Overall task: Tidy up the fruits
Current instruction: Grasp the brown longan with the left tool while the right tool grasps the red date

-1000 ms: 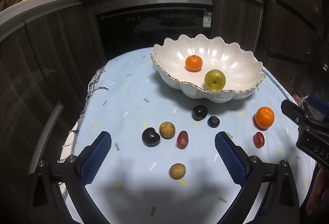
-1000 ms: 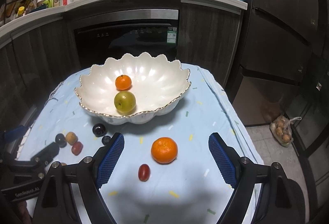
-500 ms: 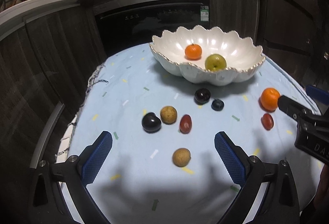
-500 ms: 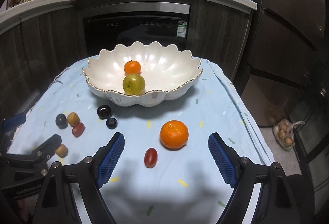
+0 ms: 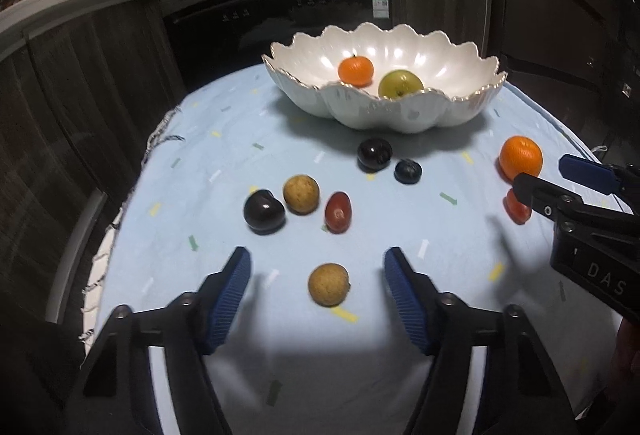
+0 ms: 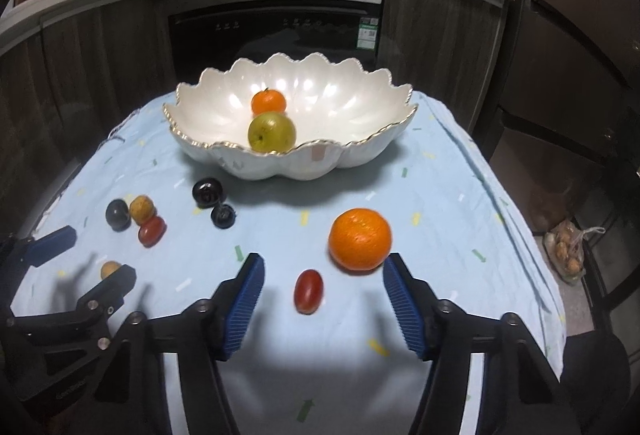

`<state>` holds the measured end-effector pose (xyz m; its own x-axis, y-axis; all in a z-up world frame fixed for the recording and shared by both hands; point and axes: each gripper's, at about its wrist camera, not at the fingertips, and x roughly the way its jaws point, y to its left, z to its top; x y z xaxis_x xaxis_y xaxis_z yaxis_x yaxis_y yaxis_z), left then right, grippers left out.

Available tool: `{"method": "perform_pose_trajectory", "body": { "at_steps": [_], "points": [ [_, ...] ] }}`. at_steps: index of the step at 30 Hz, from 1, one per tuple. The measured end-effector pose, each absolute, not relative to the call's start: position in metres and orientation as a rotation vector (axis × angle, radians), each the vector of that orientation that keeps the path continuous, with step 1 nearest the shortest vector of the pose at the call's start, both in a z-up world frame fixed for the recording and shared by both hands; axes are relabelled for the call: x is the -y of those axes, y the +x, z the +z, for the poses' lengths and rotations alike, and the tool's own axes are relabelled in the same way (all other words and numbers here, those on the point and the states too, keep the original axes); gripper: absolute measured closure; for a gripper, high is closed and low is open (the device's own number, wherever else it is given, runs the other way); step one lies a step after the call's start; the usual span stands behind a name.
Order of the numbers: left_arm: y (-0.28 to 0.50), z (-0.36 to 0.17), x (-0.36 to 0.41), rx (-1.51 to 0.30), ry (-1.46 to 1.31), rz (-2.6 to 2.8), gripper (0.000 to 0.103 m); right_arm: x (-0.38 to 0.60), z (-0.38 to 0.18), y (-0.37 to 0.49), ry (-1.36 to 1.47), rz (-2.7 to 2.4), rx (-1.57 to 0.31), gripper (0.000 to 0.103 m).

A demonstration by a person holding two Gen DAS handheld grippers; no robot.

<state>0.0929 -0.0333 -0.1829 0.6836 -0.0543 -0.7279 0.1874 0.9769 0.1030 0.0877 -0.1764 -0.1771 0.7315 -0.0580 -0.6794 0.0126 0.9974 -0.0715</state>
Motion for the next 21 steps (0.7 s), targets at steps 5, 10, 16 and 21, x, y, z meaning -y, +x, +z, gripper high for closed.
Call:
{"method": "perform_pose_trajectory", "body": {
  "at_steps": [5,10,16,21],
  "points": [
    [0.093,-0.190,0.037,-0.825,0.183,-0.150,0.046,0.173,-0.183,0.089,-0.071,-0.026,-0.759,0.044],
    [0.095,-0.195,0.037,-0.846,0.169,-0.157,0.054,0.171,-0.192,0.094,-0.068,-0.022,-0.787,0.048],
    [0.094,-0.196,0.039,-0.836,0.173,-0.149,0.063,0.171,-0.201,0.098,-0.063,-0.019,-0.822,0.062],
    [0.093,-0.196,0.040,-0.829,0.176,-0.149,0.079,0.172,-0.206,0.100,-0.057,-0.016,-0.841,0.070]
  ]
}}
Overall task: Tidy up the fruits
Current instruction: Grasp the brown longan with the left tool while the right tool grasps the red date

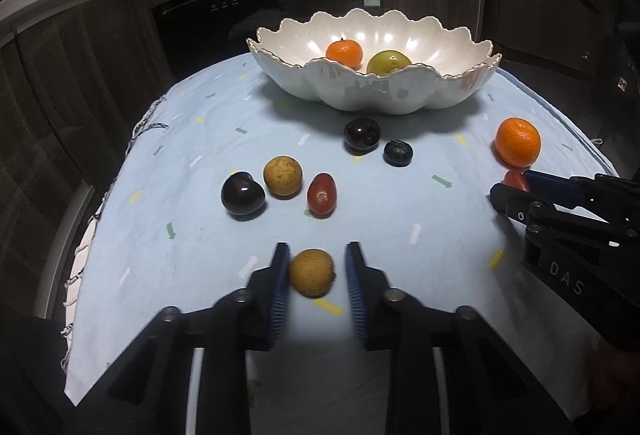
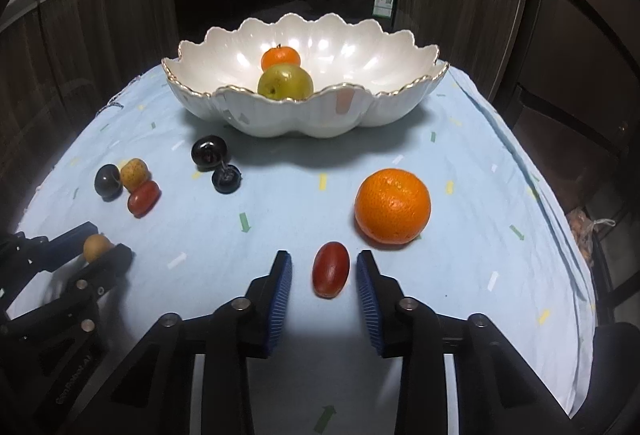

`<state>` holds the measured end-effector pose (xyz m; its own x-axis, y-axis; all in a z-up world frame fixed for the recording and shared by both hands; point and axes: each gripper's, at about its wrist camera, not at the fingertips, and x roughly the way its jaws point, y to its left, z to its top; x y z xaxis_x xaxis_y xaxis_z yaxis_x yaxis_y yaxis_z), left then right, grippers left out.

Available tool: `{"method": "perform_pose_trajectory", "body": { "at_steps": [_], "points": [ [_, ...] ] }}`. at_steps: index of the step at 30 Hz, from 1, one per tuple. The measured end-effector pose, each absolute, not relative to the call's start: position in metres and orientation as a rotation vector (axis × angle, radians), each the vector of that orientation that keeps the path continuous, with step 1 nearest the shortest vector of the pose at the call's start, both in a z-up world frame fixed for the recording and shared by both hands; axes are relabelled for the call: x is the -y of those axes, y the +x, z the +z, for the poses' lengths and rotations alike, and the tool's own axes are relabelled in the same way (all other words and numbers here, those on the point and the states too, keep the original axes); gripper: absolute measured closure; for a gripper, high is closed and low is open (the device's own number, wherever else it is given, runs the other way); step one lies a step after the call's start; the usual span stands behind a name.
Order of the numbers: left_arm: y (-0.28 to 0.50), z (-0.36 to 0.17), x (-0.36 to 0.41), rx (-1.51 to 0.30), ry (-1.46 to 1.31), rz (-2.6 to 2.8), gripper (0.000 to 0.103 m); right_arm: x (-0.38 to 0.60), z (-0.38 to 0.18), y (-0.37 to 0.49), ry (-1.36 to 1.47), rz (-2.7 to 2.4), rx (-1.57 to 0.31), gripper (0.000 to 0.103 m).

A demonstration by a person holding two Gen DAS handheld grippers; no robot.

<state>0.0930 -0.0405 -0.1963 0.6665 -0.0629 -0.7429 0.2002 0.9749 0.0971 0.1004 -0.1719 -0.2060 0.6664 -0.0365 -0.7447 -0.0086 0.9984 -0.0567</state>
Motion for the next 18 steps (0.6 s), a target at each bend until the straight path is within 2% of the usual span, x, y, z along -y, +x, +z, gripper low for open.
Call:
{"method": "perform_pose_trajectory", "body": {
  "at_steps": [11,18],
  "points": [
    [0.0951,-0.1956,0.0382,-0.834,0.157,-0.153,0.080,0.1704,-0.2053,0.0995,-0.063,-0.018,-0.834,0.083],
    [0.0959,-0.1940,0.0350,-0.839,0.142,-0.137,0.081,0.1727,-0.2029,0.1000,-0.040,-0.015,-0.836,0.084]
  ]
}}
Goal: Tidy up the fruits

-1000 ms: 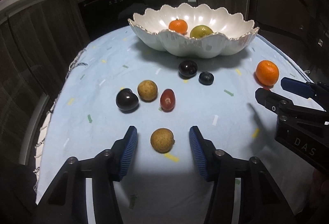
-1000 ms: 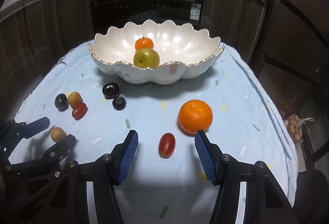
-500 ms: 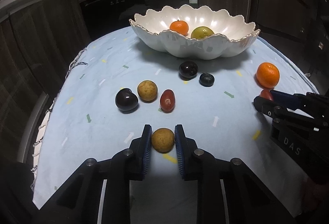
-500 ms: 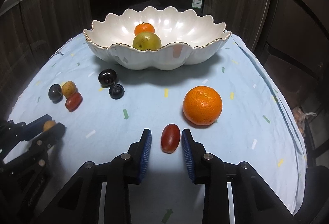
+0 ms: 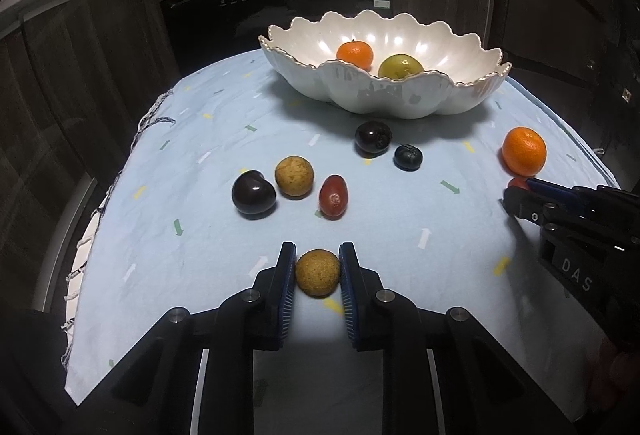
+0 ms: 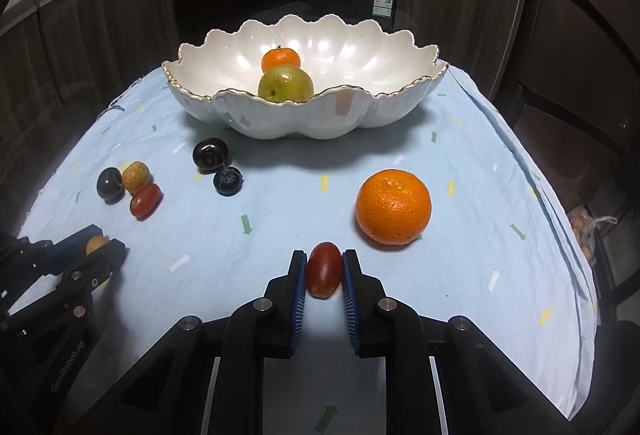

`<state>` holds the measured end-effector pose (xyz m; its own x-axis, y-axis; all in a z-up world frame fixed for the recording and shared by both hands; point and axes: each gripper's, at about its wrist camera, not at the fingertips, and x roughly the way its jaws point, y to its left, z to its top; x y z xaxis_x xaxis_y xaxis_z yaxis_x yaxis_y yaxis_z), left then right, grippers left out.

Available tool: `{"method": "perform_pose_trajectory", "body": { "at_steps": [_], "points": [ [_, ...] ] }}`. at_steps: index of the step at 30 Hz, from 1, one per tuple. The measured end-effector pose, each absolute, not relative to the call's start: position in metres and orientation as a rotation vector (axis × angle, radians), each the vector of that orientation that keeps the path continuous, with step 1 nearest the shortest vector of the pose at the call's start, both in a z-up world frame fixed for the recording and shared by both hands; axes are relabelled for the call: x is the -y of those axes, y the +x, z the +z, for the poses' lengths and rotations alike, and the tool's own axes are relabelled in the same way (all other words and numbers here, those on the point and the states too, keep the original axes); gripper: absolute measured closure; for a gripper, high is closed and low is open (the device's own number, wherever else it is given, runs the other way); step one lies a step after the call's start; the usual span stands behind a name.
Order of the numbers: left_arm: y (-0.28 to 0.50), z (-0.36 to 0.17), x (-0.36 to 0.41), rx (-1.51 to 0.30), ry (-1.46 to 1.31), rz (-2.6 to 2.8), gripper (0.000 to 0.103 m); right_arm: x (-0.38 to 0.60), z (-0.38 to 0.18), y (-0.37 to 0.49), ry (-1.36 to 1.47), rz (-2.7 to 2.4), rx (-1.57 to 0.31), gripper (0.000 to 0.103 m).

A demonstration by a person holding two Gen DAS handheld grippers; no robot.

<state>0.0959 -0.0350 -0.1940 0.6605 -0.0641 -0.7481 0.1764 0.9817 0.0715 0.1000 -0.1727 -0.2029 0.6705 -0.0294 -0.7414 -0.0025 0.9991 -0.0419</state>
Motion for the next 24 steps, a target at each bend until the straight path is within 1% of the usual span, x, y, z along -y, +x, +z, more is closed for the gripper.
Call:
{"method": "perform_pose_trajectory", "body": {
  "at_steps": [24],
  "points": [
    [0.098,-0.173,0.038,-0.829,0.158,-0.116,0.081,0.172,-0.168,0.093,-0.040,0.008,-0.779,0.084]
  ]
}}
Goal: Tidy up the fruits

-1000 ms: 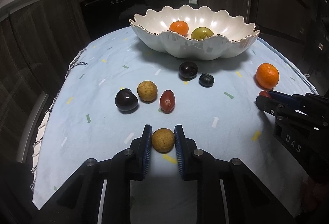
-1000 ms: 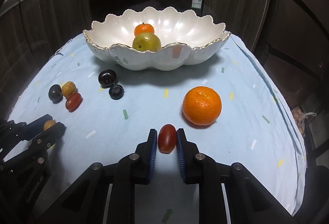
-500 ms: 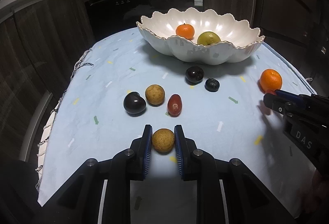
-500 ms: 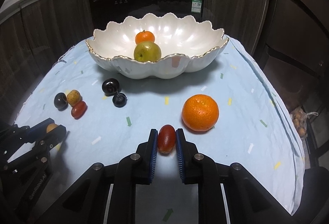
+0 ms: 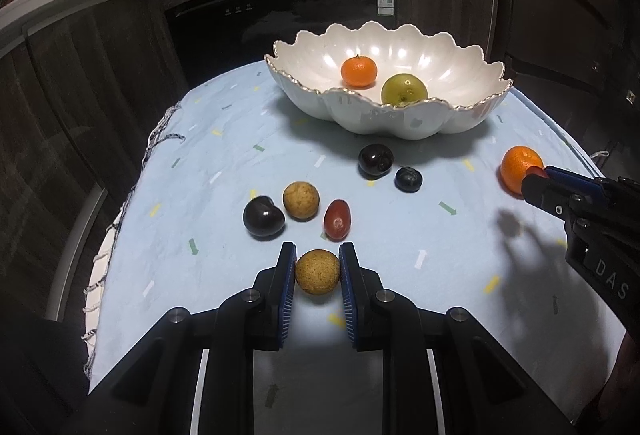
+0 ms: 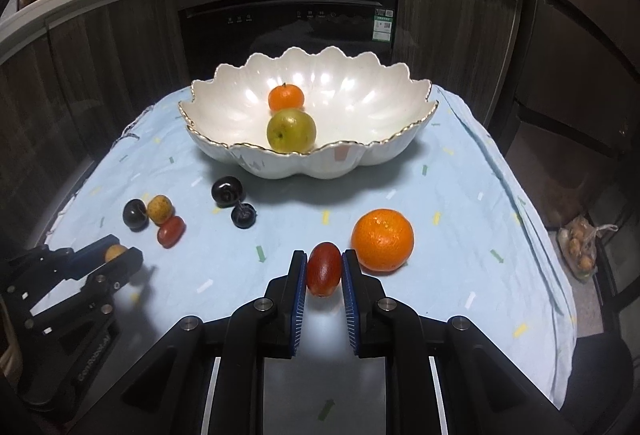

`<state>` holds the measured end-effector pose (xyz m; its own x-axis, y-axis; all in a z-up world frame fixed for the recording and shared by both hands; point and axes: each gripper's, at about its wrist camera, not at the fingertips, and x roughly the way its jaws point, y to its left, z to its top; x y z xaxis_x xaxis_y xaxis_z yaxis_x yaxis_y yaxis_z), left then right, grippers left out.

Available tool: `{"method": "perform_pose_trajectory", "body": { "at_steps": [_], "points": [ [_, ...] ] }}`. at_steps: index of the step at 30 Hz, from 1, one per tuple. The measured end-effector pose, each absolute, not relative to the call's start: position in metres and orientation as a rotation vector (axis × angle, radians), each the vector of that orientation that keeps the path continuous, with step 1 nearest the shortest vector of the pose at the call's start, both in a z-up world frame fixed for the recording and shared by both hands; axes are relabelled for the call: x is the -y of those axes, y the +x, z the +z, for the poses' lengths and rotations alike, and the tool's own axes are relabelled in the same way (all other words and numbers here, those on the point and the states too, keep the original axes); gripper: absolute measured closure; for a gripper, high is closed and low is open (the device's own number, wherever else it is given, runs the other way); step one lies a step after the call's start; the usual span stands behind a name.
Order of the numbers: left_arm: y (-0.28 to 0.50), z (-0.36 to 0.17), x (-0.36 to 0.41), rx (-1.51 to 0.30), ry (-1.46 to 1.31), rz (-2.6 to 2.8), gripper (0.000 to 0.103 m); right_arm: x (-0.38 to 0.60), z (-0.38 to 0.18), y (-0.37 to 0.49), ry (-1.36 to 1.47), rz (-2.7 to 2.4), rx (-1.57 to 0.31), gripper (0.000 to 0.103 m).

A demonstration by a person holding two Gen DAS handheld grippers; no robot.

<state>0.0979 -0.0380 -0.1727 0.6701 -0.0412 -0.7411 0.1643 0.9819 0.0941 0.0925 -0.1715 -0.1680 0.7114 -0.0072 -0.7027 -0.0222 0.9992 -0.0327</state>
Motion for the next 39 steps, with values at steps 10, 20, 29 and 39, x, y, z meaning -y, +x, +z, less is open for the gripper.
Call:
{"method": "perform_pose_trajectory", "body": {
  "at_steps": [10,20,29,39],
  "points": [
    [0.107,-0.159,0.041,-0.814,0.150,-0.124,0.081,0.171,-0.152,0.094,-0.051,0.008,-0.746,0.084],
    [0.123,-0.146,0.044,-0.802,0.119,-0.139,0.080,0.173,-0.139,0.100,-0.048,0.008,-0.730,0.084],
    [0.143,-0.128,0.049,-0.770,0.107,-0.162,0.080,0.180,-0.126,0.112,-0.036,-0.011,-0.711,0.084],
    [0.171,-0.108,0.058,-0.723,0.106,-0.170,0.080,0.191,-0.107,0.136,-0.031,-0.039,-0.663,0.084]
  ]
}}
